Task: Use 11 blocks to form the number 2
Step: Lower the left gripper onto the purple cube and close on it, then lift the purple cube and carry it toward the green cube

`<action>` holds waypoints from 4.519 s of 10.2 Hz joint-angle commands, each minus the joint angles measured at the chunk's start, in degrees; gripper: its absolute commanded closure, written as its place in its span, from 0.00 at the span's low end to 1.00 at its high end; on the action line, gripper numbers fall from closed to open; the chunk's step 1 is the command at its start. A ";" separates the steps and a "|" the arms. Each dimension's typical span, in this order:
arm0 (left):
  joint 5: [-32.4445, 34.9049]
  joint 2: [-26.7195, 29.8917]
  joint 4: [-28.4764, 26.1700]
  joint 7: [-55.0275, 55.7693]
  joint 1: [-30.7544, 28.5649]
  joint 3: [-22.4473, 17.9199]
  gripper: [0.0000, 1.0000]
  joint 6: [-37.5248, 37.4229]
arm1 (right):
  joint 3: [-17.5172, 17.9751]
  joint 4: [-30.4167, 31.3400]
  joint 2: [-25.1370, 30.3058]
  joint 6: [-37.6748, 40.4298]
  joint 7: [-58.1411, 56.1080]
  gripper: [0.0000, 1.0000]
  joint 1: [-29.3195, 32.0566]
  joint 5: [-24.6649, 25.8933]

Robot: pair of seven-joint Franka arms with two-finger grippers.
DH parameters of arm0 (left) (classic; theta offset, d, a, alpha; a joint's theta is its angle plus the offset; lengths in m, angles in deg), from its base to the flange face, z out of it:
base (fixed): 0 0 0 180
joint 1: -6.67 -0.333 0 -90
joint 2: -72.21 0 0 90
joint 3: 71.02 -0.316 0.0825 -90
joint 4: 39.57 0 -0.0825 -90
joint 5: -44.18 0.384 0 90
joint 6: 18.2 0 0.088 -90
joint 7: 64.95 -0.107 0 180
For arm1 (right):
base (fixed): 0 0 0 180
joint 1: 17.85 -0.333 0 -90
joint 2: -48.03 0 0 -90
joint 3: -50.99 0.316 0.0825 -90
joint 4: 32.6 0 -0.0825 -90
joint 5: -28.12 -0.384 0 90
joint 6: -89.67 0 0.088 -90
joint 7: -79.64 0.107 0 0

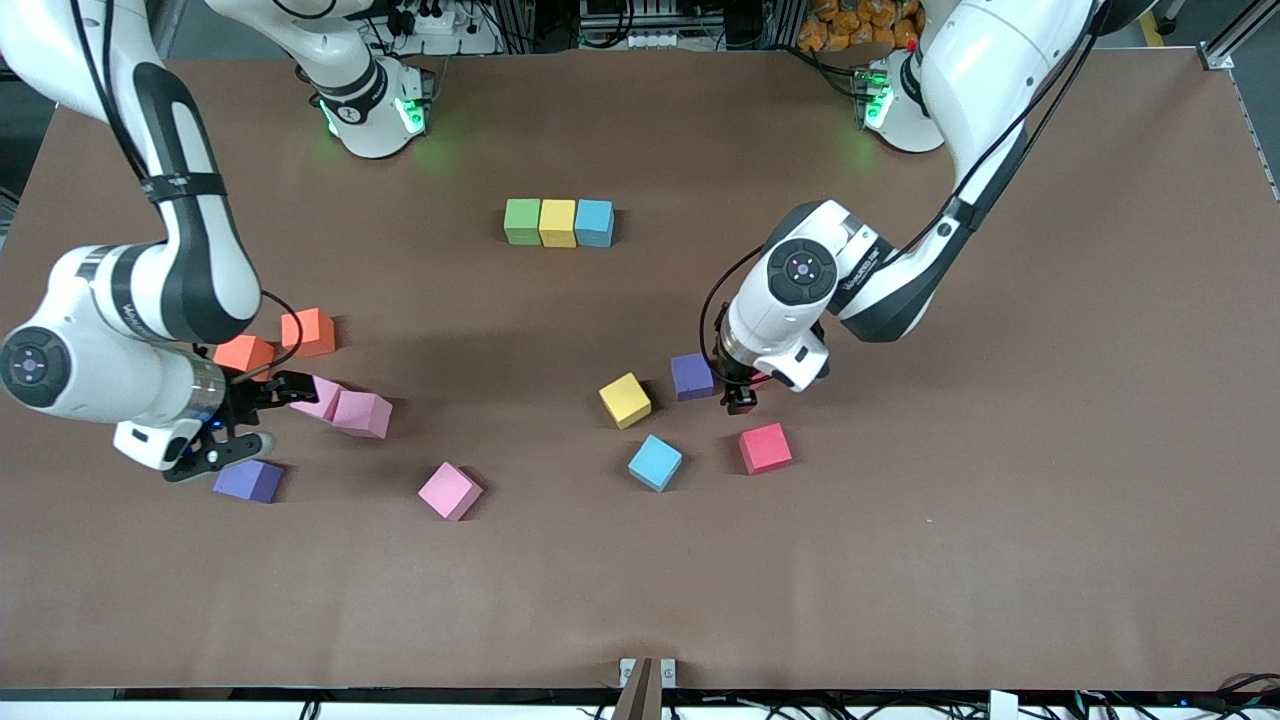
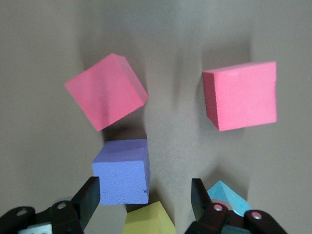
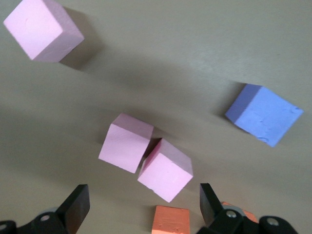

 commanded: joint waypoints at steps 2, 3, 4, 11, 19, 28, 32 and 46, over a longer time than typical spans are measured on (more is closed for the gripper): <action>0.01 -3.40 -0.16 -2.15 -0.61 -0.11 0.17 4.97 | 0.46 -0.54 -0.24 -1.15 -0.62 0.00 2.15 0.06; -3.21 -4.11 -0.17 -2.06 -0.44 -0.11 0.18 6.10 | 0.46 -0.54 -0.25 -0.89 -0.62 0.00 2.59 0.06; -4.03 -4.11 -0.69 -1.97 0.26 -0.11 0.19 7.42 | 0.46 -0.45 -0.25 -0.72 -0.53 0.00 2.50 -0.03; -2.99 -5.61 -4.82 0.23 3.26 -0.02 0.20 10.77 | 0.55 -0.36 -0.25 -0.63 -0.53 0.00 2.33 -0.12; -1.31 -5.26 -5.44 -0.39 3.08 -0.02 1.00 10.51 | 0.55 -0.45 -0.25 -0.63 -0.53 0.00 2.24 -0.12; -0.17 -4.03 -0.26 -43.57 20.10 0.68 1.00 10.51 | 0.55 -0.54 -0.25 -0.63 -0.53 0.00 2.42 -0.20; -1.04 -2.45 2.12 -53.02 27.43 0.50 1.00 10.25 | 0.55 -0.54 -0.25 -0.71 -0.53 0.00 2.59 -0.20; -9.48 -3.40 3.79 -74.22 25.76 -2.75 1.00 -8.56 | 0.55 -0.45 -0.25 -0.80 -0.53 0.00 2.59 -0.20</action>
